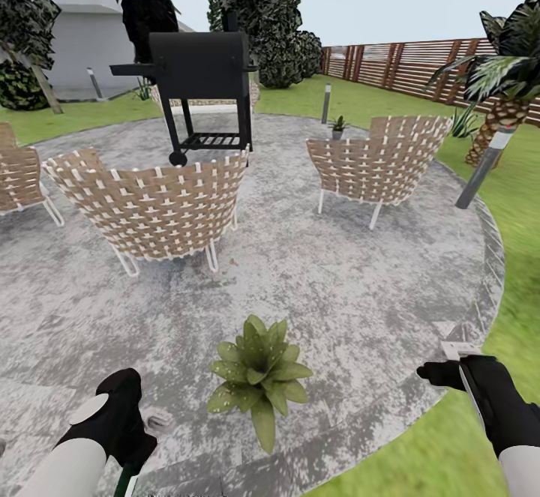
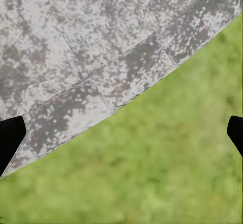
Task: Pick up the pesticide atomizer in the garden and spray insectifuge to fully cover both potted plants in the garden.
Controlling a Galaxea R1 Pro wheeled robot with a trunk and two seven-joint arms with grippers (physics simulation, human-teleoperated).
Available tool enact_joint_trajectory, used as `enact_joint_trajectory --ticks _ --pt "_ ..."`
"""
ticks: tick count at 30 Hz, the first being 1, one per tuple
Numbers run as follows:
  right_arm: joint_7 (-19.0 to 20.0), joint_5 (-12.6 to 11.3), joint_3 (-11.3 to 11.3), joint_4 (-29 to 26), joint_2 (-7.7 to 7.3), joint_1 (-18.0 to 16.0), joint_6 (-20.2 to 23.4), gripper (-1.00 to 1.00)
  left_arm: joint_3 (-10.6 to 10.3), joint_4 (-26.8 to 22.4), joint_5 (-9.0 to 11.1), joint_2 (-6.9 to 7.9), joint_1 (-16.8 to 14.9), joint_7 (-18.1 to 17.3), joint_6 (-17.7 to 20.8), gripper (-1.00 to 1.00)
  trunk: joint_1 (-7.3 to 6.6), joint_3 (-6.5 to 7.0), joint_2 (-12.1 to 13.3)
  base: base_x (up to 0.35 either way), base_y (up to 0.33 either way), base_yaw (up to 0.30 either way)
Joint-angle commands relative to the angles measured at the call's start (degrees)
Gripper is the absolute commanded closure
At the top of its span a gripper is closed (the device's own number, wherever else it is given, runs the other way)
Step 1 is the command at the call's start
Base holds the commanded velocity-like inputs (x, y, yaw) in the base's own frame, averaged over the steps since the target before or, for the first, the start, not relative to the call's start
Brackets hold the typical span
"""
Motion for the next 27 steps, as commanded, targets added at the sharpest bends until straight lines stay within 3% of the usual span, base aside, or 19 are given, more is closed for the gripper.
enact_joint_trajectory --ticks 1,19,27 --pt "0.5 0.6 -0.1 -0.1 -0.01 0.0 0.2 -1.0 0.1 0.0 -0.5 -0.04 0.0 -0.6 0.5 1.0 -0.01 -0.05 0.0 0.003 -0.004 0.244" --pt "0.5 0.6 -0.1 -0.1 -0.01 0.0 0.2 -1.0 0.3 -0.1 -0.5 -0.04 0.0 -0.6 0.6 1.0 -0.01 -0.05 0.0 0.029 -0.063 0.244" --pt "0.5 0.6 -0.1 -0.1 -0.01 0.0 0.2 -1.0 0.3 -0.1 -0.5 -0.04 0.0 -0.5 0.6 1.0 -0.01 -0.05 0.0 0.0 -0.277 0.244"
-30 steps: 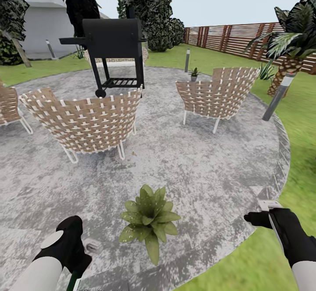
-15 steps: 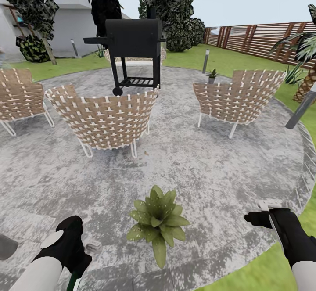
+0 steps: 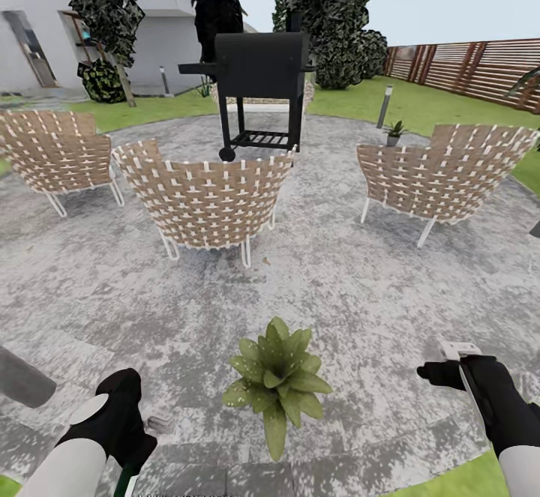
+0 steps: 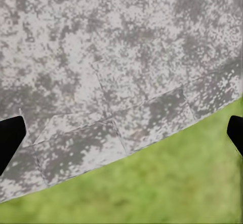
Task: Pick up the pesticide atomizer in the garden and spray insectifuge to fully cover both potted plants in the garden.
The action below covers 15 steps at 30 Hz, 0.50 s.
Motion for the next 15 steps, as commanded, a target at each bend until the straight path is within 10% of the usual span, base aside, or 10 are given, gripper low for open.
enact_joint_trajectory --ticks 1,15 --pt "0.5 0.6 -0.1 -0.1 0.0 0.0 0.1 -1.0 0.1 -0.1 -0.6 -0.05 -0.1 -0.6 0.5 1.0 -0.01 -0.05 0.0 0.0 -0.241 0.244" --pt "0.5 0.6 -0.1 -0.1 0.01 0.0 0.1 -1.0 0.1 -0.1 -0.6 -0.13 -0.1 -0.6 0.5 1.0 -0.01 -0.05 0.0 0.0 -0.197 0.244"
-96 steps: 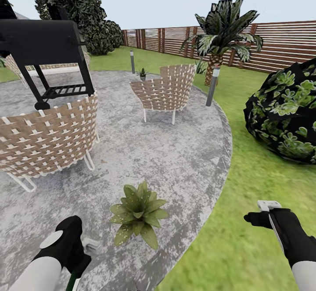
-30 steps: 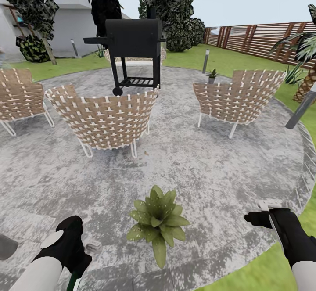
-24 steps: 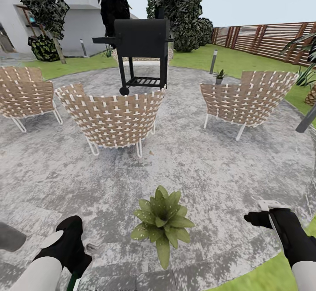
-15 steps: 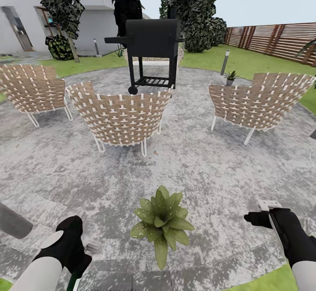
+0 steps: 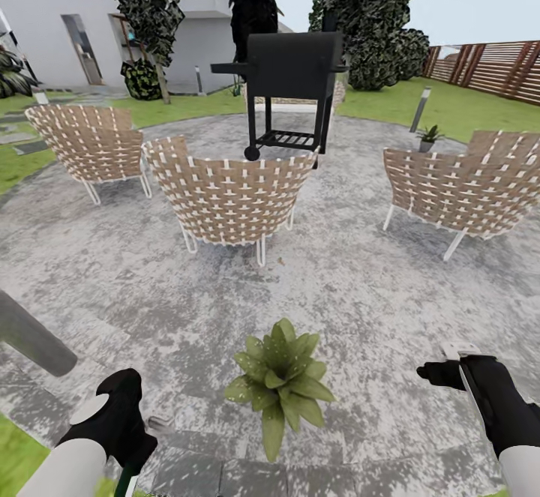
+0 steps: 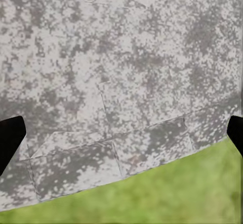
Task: Pick up the pesticide atomizer in the garden and spray insectifuge to fully cover both potted plants in the garden.
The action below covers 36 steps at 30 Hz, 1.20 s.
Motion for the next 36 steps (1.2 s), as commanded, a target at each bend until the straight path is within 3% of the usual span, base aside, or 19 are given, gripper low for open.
enact_joint_trajectory --ticks 1,25,36 --pt "0.5 0.6 -0.1 0.0 0.01 0.0 0.1 -1.0 0.2 -0.1 -0.6 -0.05 -0.1 -0.6 0.5 1.0 -0.01 -0.05 0.0 0.0 -0.336 0.244" --pt "0.5 0.6 -0.1 0.0 -0.02 0.0 0.2 -1.0 0.2 -0.1 -0.6 -0.04 -0.1 -0.5 0.5 1.0 -0.01 -0.05 0.0 -0.019 -0.302 0.242" --pt "0.5 0.6 -0.2 0.0 -0.07 0.0 0.1 -1.0 0.4 0.0 -0.6 -0.06 0.0 -0.6 0.5 1.0 -0.01 -0.05 0.0 -0.077 -0.272 0.026"
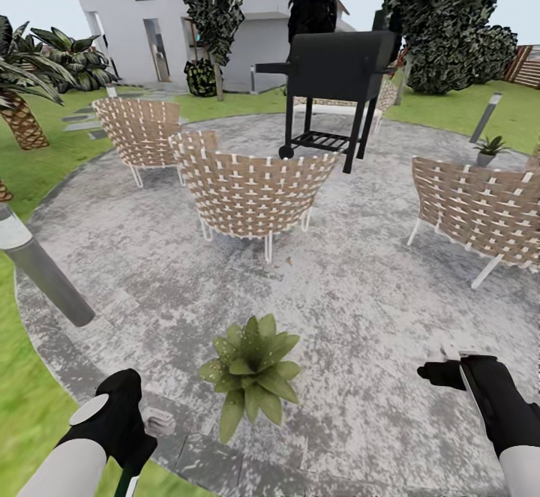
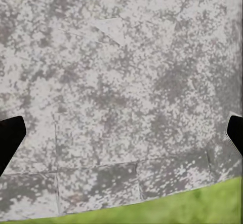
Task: Pick up the pesticide atomizer in the garden and spray insectifuge to fully cover both potted plants in the garden.
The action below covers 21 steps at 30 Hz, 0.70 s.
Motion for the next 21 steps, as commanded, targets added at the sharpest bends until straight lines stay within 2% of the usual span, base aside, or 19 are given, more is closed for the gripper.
enact_joint_trajectory --ticks 1,6,18,21 --pt "0.5 0.6 -0.1 0.0 0.01 0.0 0.1 -1.0 0.2 -0.1 -0.5 -0.08 0.0 -0.6 0.5 1.0 -0.02 -0.05 0.0 -0.078 -0.205 0.0" --pt "0.5 0.6 -0.1 0.0 0.01 0.0 0.1 -1.0 0.2 -0.1 -0.4 -0.11 0.0 -0.7 0.5 1.0 -0.02 -0.05 0.0 -0.028 -0.123 -0.066" --pt "0.5 0.6 0.0 0.0 0.01 0.0 0.1 -1.0 0.3 -0.1 0.0 -0.13 0.0 -0.7 0.3 1.0 -0.02 -0.05 0.0 -0.001 -0.006 -0.238" --pt "0.5 0.6 0.0 0.1 0.01 0.0 0.1 -1.0 0.3 -0.1 0.2 -0.95 0.0 -0.7 0.3 1.0 -0.02 -0.05 0.0 0.0 0.0 -0.209"
